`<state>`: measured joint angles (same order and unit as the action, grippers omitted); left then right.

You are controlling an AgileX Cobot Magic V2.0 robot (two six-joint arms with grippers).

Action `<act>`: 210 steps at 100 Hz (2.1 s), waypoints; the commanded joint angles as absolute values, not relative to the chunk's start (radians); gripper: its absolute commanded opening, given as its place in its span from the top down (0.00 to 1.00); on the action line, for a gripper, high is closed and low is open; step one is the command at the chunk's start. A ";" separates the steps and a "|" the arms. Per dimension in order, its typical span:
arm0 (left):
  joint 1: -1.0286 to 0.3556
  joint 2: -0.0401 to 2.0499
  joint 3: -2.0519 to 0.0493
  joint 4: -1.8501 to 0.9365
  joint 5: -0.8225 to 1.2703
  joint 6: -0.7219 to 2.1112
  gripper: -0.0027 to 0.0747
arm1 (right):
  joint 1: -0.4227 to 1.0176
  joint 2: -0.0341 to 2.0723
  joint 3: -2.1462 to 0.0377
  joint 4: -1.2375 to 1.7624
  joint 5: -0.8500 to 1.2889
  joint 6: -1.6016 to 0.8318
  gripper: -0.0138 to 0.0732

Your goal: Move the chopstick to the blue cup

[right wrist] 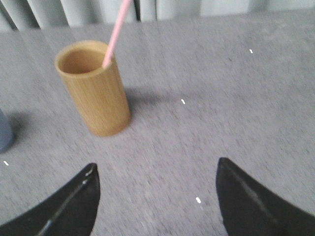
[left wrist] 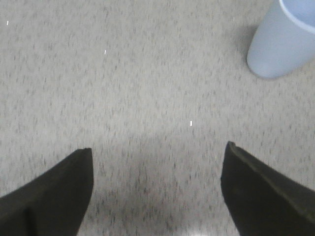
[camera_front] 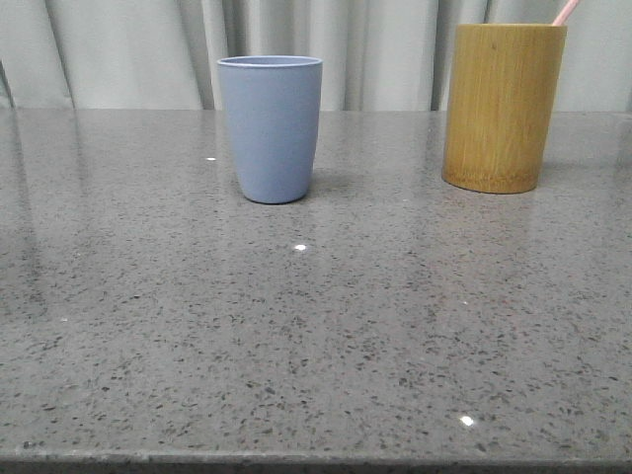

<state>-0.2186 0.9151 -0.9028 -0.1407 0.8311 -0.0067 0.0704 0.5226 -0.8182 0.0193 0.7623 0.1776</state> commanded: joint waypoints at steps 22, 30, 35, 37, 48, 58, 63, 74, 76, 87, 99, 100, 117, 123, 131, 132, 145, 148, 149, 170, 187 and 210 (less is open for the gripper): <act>-0.213 0.707 -0.760 -0.146 0.756 -0.016 0.29 | 0.071 0.640 -0.849 0.083 0.471 0.148 0.26; -0.213 0.694 -0.753 -0.146 0.756 -0.016 0.29 | 0.072 0.700 -0.849 0.086 0.390 0.144 0.26; -0.213 0.691 -0.753 -0.146 0.759 -0.016 0.29 | 0.073 0.735 -0.849 0.086 0.341 0.142 0.26; -0.213 0.691 -0.753 -0.146 0.759 -0.016 0.29 | 0.073 0.750 -0.849 0.086 0.323 0.142 0.26; -0.213 0.691 -0.753 -0.146 0.759 -0.016 0.29 | 0.074 0.820 -0.849 0.090 0.252 0.142 0.26; -0.213 0.691 -0.753 -0.146 0.759 -0.016 0.29 | 0.096 0.890 -0.849 0.090 0.195 0.141 0.26; -0.213 0.691 -0.753 -0.146 0.759 -0.016 0.29 | 0.112 0.921 -0.849 0.090 0.154 0.141 0.26; -0.213 0.691 -0.753 -0.146 0.759 -0.016 0.29 | 0.148 0.988 -0.849 0.090 0.055 0.141 0.26; -0.213 0.691 -0.753 -0.146 0.759 -0.016 0.29 | 0.151 0.996 -0.849 0.090 0.038 0.141 0.26; -0.213 0.691 -0.753 -0.146 0.759 -0.016 0.29 | 0.154 1.052 -0.849 0.090 -0.011 0.141 0.26; -0.213 0.691 -0.753 -0.146 0.759 -0.016 0.29 | 0.151 1.096 -0.849 0.090 -0.037 0.141 0.26; -0.213 0.691 -0.753 -0.146 0.759 -0.016 0.29 | 0.151 1.101 -0.849 0.090 -0.043 0.141 0.26; -0.213 0.691 -0.753 -0.146 0.755 -0.016 0.29 | 0.151 1.145 -0.849 0.090 -0.115 0.141 0.26; -0.213 0.691 -0.753 -0.146 0.755 -0.016 0.29 | 0.149 1.153 -0.849 0.091 -0.128 0.141 0.26; -0.213 0.691 -0.753 -0.146 0.755 -0.016 0.29 | 0.148 1.162 -0.849 0.093 -0.146 0.141 0.26; -0.213 0.691 -0.753 -0.146 0.753 -0.016 0.29 | 0.148 1.162 -0.849 0.093 -0.150 0.141 0.26; -0.213 0.691 -0.753 -0.146 0.753 -0.016 0.29 | 0.148 1.175 -0.849 0.094 -0.193 0.141 0.26; -0.213 0.691 -0.753 -0.146 0.753 -0.016 0.29 | 0.148 1.180 -0.849 0.094 -0.202 0.141 0.26; -0.213 0.691 -0.753 -0.146 0.753 -0.016 0.29 | 0.148 1.182 -0.849 0.094 -0.207 0.141 0.26; -0.213 0.691 -0.753 -0.146 0.753 -0.016 0.29 | 0.148 1.204 -0.849 0.095 -0.254 0.141 0.26; -0.213 0.691 -0.753 -0.146 0.753 -0.016 0.29 | 0.148 1.229 -0.849 0.095 -0.312 0.139 0.26; -0.213 0.691 -0.753 -0.146 0.753 -0.016 0.29 | 0.110 1.262 -0.850 0.095 -0.347 0.138 0.26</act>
